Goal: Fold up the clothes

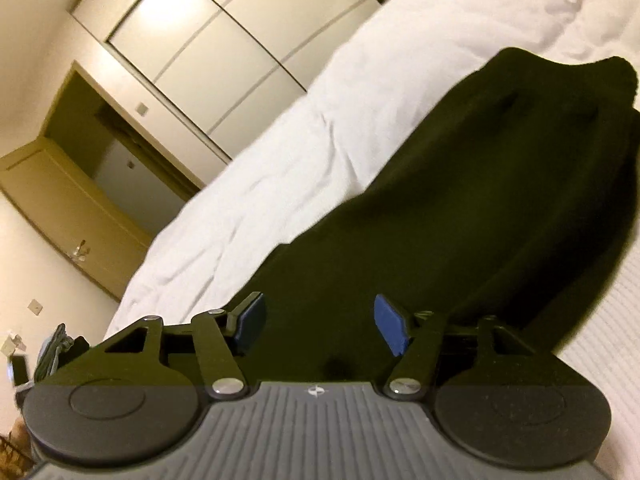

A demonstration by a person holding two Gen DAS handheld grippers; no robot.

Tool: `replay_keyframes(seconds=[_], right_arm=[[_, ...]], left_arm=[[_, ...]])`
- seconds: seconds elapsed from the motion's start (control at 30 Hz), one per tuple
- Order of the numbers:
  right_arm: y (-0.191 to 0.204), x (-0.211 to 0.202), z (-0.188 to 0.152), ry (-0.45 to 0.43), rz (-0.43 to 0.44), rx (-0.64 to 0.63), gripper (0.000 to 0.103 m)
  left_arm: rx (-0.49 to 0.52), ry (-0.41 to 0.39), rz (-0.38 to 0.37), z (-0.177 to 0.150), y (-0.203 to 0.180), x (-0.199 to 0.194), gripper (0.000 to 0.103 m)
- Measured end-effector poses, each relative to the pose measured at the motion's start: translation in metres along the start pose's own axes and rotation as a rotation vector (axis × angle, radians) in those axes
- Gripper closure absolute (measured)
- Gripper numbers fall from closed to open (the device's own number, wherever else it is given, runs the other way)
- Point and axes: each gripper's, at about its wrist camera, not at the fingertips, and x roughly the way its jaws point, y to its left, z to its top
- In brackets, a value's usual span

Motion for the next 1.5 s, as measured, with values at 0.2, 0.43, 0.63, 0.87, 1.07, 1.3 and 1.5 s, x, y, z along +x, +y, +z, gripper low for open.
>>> replay_keyframes(seconds=[0.2,0.43,0.63,0.87,1.07,1.3,1.5], right_arm=[[0.012,-0.002,-0.019,-0.037,-0.034,0.024,0.038],[0.03,-0.061,-0.044,-0.076,-0.066,0.082,0.036],[0.08,-0.077,-0.097,0.001,-0.087,0.052,0.034],[0.146,-0.108,-0.156,0.055,-0.201,-0.295,0.035],[0.183,-0.101,-0.184,0.062,-0.278,-0.675,0.035],[0.217,-0.024,-0.21,0.085,-0.233,-1.232,0.052],[0.231,0.026,-0.223,0.094,-0.176,-1.41,0.052]], left_arm=[[-0.091,-0.028,-0.003,-0.013,0.017,-0.003,0.099],[-0.469,-0.283,-0.054,-0.133,0.135,-0.117,0.094],[-0.771,-0.126,-0.153,-0.238,0.206,-0.108,0.089],[-0.514,-0.213,-0.255,-0.234,0.174,-0.14,0.088],[-0.109,-0.325,-0.144,-0.23,0.134,-0.147,0.088],[0.299,-0.38,0.032,-0.236,0.096,-0.134,0.086],[0.541,-0.389,0.135,-0.243,0.08,-0.116,0.085]])
